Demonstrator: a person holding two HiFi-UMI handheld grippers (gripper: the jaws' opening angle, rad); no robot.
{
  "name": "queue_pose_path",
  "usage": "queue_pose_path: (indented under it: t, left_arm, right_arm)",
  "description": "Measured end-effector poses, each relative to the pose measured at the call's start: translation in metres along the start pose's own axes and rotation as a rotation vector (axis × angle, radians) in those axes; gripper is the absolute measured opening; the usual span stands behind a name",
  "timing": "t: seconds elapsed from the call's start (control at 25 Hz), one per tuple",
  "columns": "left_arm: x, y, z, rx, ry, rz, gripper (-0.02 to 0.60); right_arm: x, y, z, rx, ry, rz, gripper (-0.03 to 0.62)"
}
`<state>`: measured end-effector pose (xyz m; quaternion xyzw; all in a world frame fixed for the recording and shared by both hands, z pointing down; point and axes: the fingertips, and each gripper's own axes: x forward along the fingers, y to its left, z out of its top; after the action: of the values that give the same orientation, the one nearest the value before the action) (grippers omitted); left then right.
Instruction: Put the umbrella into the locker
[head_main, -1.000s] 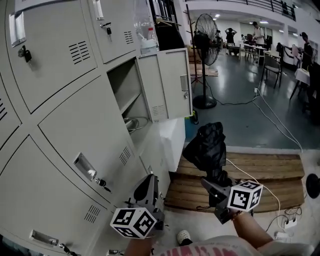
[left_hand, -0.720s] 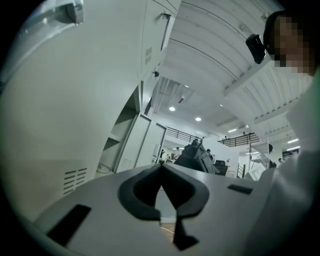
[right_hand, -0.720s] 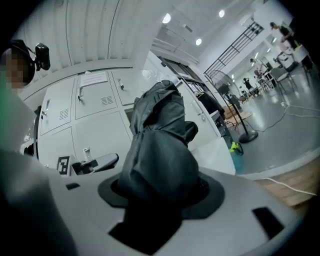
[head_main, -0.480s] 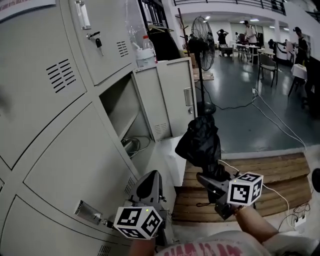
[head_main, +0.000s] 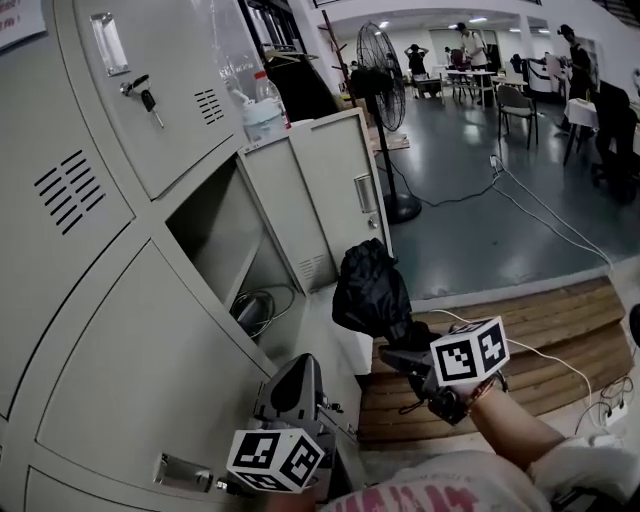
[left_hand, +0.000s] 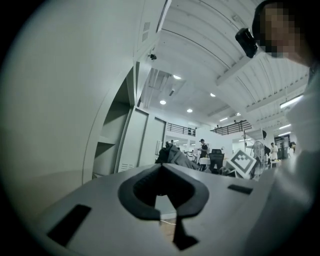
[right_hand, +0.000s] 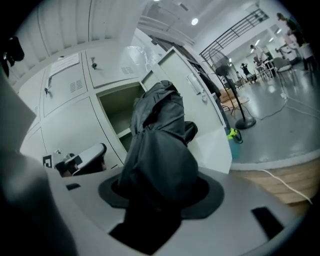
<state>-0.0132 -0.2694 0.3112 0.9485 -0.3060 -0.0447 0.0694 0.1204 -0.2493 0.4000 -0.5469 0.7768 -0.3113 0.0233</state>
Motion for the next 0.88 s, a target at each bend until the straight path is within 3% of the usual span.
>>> queue_pose_path:
  t: [0.12,0.48,0.88]
  left_arm:
    - [0.000,0.019,0.000,-0.003,0.004,0.040,0.002]
    - [0.017,0.035,0.003,0.002,0.030,0.062,0.002]
    - [0.032,0.060,0.013,-0.007,0.019,0.184,0.002]
  right_arm:
    - [0.024,0.002,0.014,-0.080,0.045,-0.001,0.235]
    - [0.079,0.028,0.075,-0.307,0.066,0.140,0.235]
    - [0.139,0.051,0.137,-0.605,0.125,0.300,0.236]
